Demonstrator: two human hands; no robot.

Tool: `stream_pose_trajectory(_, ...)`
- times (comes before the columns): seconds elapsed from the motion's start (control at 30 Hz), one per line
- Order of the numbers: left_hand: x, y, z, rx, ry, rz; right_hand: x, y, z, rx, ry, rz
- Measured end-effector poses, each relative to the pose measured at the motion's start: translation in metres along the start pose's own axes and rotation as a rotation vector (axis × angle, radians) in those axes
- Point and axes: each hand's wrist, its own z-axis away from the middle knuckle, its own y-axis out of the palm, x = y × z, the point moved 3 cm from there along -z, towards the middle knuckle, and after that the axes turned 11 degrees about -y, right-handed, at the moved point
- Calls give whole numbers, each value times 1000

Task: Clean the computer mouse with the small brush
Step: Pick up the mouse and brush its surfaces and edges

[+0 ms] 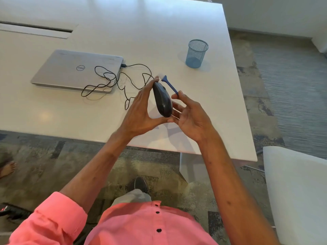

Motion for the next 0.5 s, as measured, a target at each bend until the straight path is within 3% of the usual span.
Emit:
stream_pose_trajectory(0.27,43,6,-52,72,-45,64,2,10,-49,-174,-108,157)
stream_pose_trajectory(0.5,64,2,-93,175,3,-48,3,26,-81,-260,-199,330)
